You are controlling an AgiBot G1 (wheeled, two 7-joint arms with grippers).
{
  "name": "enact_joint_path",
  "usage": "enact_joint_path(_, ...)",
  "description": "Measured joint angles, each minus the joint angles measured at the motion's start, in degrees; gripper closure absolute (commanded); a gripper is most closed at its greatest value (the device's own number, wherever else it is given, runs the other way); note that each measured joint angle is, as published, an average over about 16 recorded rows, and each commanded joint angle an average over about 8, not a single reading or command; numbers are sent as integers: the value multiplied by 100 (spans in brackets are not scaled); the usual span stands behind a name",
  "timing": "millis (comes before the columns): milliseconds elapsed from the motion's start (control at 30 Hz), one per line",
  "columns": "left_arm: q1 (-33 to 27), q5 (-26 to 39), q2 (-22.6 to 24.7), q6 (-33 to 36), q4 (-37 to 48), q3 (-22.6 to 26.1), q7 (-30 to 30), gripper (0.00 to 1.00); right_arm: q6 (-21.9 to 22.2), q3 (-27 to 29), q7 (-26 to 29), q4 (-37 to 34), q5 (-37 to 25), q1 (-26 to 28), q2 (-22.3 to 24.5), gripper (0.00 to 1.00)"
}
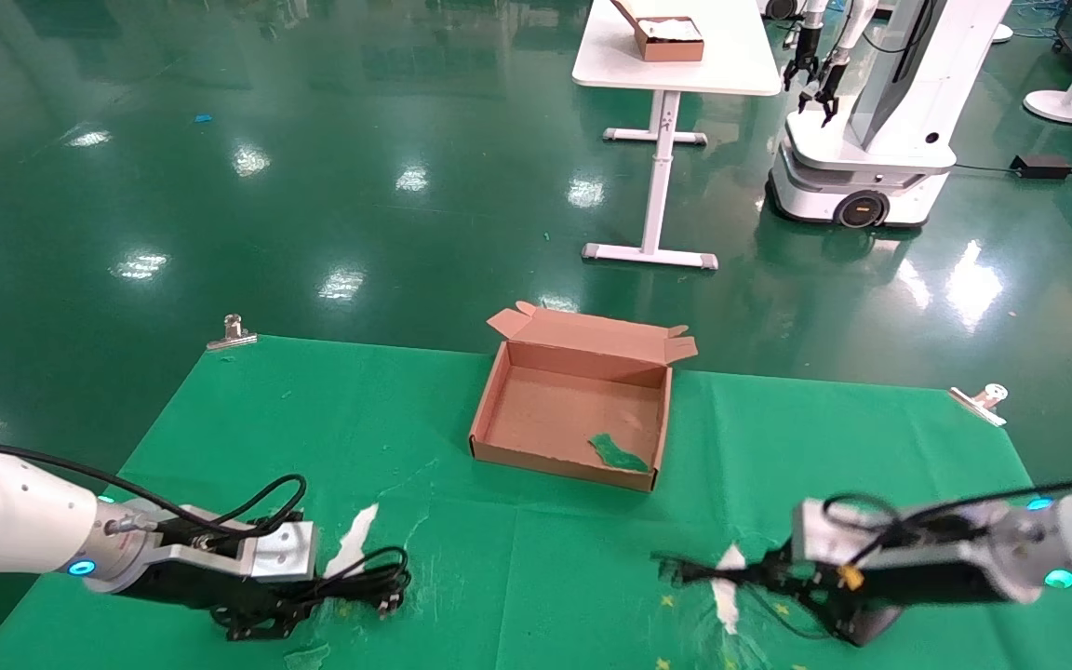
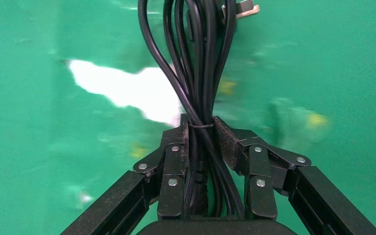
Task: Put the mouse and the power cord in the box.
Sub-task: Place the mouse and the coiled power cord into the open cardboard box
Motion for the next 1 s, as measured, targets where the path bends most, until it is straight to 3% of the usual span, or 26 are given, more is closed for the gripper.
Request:
enact_joint_path(300,-762,-411,-198,526,-43,-287,-336,100,-288,92,250,-102,154,933,268,100)
enact_joint_path(533,-1409,-828,0,341,-53,-585,-767,100,-30,124,412,-69,223,1591,2,100)
enact_joint_path(700,-1707,-1058,379,-332,-43,-755,-959,100,535,185,445,6,321,1687,-512,100)
enact_joint_path(1000,-1743,-1258,1018,-2039,48,-911,-1006,100,2251,337,349,243,552,1163,-1473,100)
